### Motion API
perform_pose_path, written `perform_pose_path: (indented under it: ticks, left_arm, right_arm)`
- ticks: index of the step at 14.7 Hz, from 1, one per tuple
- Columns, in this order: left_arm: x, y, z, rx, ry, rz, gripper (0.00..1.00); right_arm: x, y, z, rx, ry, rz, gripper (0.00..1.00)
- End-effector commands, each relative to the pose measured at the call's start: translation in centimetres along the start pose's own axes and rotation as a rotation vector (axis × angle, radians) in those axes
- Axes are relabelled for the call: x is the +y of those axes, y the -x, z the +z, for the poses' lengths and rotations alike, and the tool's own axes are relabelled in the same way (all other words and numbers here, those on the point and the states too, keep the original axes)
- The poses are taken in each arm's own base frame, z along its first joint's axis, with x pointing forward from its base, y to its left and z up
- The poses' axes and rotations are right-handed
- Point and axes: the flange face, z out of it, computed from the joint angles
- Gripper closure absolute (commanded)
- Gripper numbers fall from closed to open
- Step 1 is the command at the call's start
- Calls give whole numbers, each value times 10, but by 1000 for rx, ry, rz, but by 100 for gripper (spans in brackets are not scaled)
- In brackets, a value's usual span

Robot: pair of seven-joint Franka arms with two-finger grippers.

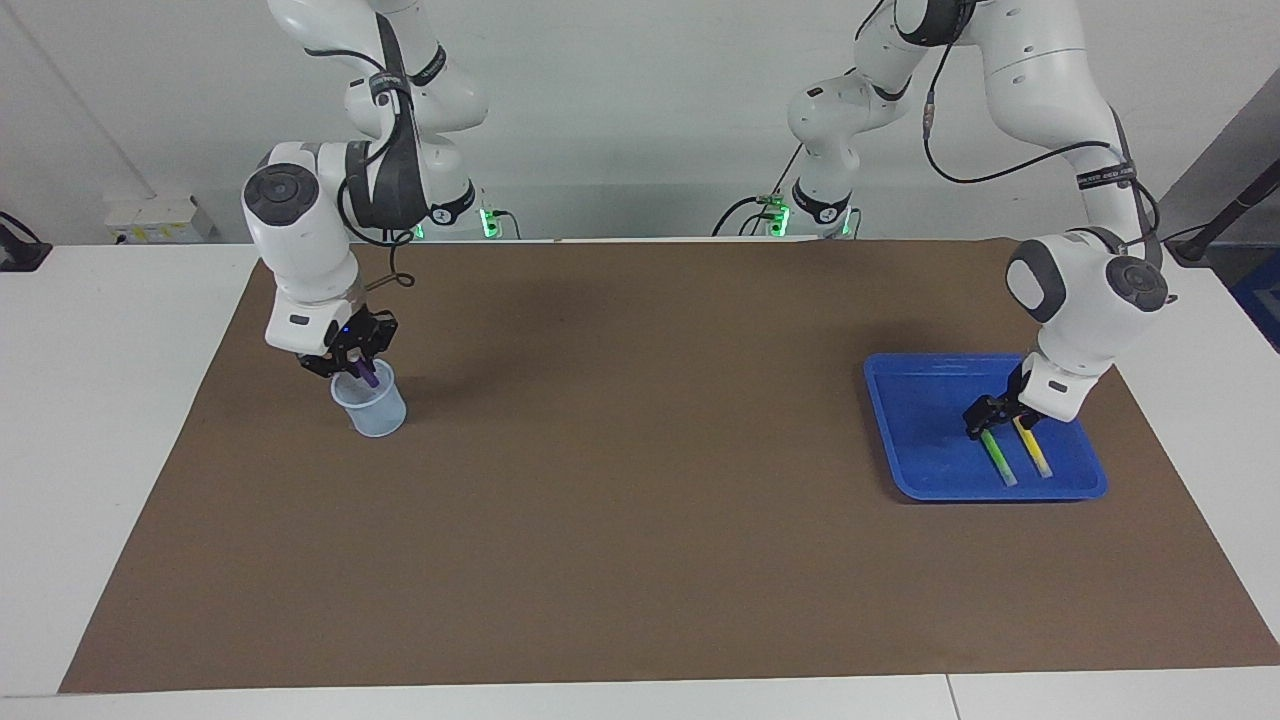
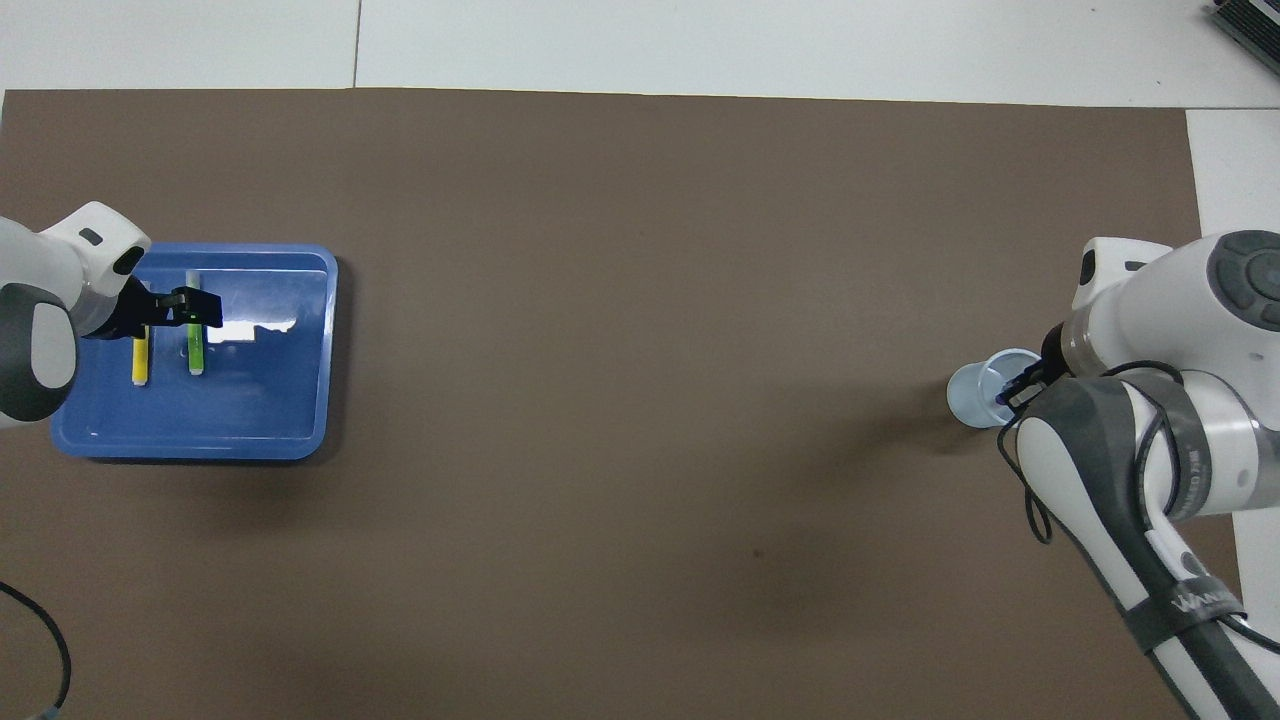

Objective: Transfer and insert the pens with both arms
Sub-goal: 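Insert the purple pen into the cup while the left gripper grasps the green pen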

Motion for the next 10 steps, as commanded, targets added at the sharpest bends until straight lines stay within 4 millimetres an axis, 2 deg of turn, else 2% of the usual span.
perform_pose_path:
  ticks: [1, 3, 4, 6, 8, 10]
  left_arm:
    - [-5, -2, 9, 12, -10, 13, 0]
    - [-8, -4, 12, 23, -9, 8, 0]
    - [-8, -4, 18, 20, -6, 8, 0]
    - [-8, -6, 26, 28, -3, 5, 0]
    - [-7, -5, 32, 35, 0, 6, 0]
    - [-7, -2, 36, 31, 0, 7, 2]
  right_arm:
    - [1, 7, 6, 10, 14, -14, 100]
    - [-1, 8, 8, 13, 13, -11, 100]
    - [-1, 8, 8, 14, 12, -6, 94]
    - [-1, 8, 9, 12, 11, -3, 78]
    - [-1, 8, 10, 11, 11, -3, 50]
    - [-2, 8, 10, 10, 10, -4, 45]
